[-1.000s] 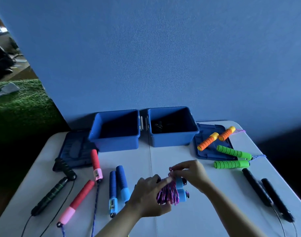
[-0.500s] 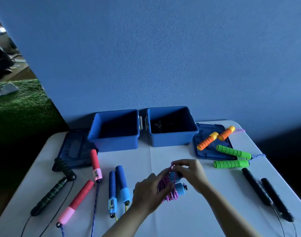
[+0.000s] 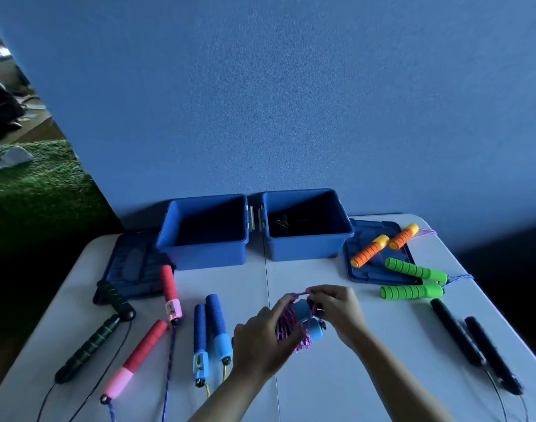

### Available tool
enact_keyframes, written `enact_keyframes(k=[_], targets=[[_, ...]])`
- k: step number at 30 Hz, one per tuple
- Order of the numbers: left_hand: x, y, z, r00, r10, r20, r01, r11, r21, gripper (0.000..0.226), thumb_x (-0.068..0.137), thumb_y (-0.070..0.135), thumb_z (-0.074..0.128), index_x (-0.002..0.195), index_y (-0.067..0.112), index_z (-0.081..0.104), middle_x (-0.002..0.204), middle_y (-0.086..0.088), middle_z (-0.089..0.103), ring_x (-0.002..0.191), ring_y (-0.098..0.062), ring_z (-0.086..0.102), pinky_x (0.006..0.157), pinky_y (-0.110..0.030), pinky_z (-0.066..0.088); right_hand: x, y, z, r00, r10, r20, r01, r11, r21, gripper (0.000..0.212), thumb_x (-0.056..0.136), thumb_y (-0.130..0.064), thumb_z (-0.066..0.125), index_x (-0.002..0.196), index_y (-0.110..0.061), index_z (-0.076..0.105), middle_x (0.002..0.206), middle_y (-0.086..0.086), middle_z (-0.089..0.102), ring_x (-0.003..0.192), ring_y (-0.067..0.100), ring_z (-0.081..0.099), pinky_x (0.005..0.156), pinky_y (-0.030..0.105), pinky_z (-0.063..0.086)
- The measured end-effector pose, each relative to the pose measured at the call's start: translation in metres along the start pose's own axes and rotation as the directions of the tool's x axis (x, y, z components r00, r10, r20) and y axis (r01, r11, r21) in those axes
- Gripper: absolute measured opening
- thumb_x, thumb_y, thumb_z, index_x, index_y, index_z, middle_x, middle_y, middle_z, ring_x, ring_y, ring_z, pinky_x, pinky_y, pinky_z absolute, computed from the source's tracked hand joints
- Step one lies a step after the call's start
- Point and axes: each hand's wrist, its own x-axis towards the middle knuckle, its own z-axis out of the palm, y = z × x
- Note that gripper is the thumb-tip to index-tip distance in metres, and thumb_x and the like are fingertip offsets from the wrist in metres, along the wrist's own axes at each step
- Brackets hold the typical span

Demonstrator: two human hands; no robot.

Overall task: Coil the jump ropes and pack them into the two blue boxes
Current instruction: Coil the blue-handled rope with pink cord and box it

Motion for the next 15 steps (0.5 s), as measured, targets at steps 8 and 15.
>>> enact_keyframes(k=[8,15], targets=[[-0.003,-0.0054,0.0019,1.0,-0.003,-0.012,0.003,1.0,-0.001,0.055,0.083,0.072,0.028,0.135,0.056,0.016,0.095,0.014,0.062,0.09,-0.01,0.062,0.076,-0.033,0.049,-0.0005,-0.0006,-0.0035,0.985,0.117,0.123,-0.138,0.976,0.171,0.012,0.084,0.012,0.054,0.089,0.011,0.065,0.077,0.023,0.057,0.062,0.027,0.05,0.054,0.028,0.043],[-0.0067,-0.0061,0.0007,1.0,0.003,-0.009,-0.003,1.0,0.022,0.059,0.081,0.075,0.025,0.135,0.051,0.019,0.099,0.014,0.065,0.089,-0.007,0.063,0.074,-0.031,0.051,-0.003,0.0008,-0.0036,0.979,0.18,0.094,-0.194,0.966,0.17,0.017,0.084,0.014,0.051,0.089,0.006,0.065,0.077,0.025,0.059,0.067,0.031,0.052,0.059,0.032,0.045]])
